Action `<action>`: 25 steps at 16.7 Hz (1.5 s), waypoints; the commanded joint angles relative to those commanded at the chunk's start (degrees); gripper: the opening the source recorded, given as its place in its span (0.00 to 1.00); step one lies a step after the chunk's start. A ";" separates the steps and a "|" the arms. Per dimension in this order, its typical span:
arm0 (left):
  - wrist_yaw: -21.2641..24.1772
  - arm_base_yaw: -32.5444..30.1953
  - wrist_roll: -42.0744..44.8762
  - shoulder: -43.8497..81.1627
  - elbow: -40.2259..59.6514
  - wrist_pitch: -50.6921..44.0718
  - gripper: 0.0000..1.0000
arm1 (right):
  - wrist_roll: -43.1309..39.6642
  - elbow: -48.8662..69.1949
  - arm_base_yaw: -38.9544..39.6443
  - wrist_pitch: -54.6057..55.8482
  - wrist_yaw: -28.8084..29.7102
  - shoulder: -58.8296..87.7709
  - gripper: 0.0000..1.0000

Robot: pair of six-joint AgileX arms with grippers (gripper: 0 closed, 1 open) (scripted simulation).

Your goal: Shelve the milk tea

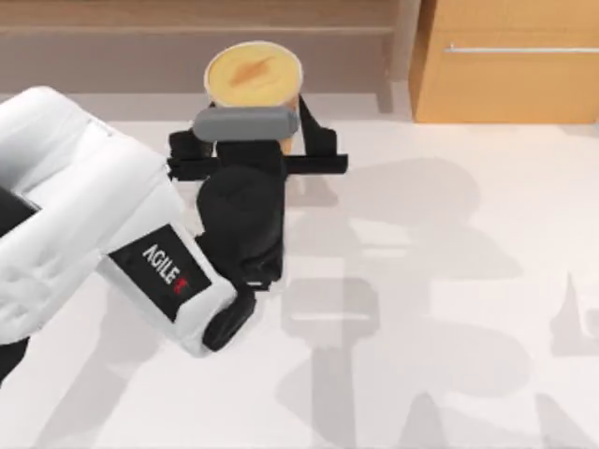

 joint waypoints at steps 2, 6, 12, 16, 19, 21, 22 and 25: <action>0.86 0.19 -0.11 -2.25 2.15 -1.62 0.00 | 0.00 0.00 0.00 0.00 0.00 0.00 1.00; 3.07 1.36 -0.13 -7.05 6.96 -8.31 0.00 | 0.00 0.00 0.00 0.00 0.00 0.00 1.00; 7.06 5.08 0.21 -13.27 14.26 -23.46 0.00 | 0.00 0.00 0.00 0.00 0.00 0.00 1.00; 9.71 8.62 0.39 -15.81 18.54 -34.10 0.00 | 0.00 0.00 0.00 0.00 0.00 0.00 1.00; 11.41 11.31 0.40 -17.05 21.27 -40.91 0.00 | 0.00 0.00 0.00 0.00 0.00 0.00 1.00; 12.31 12.82 0.34 -17.71 22.79 -44.43 0.00 | 0.00 0.00 0.00 0.00 0.00 0.00 1.00; 12.68 13.43 0.29 -17.99 23.43 -45.80 0.00 | 0.00 0.00 0.00 0.00 0.00 0.00 1.00; 13.36 14.50 0.17 -18.61 24.74 -48.20 0.00 | 0.00 0.00 0.00 0.00 0.00 0.00 1.00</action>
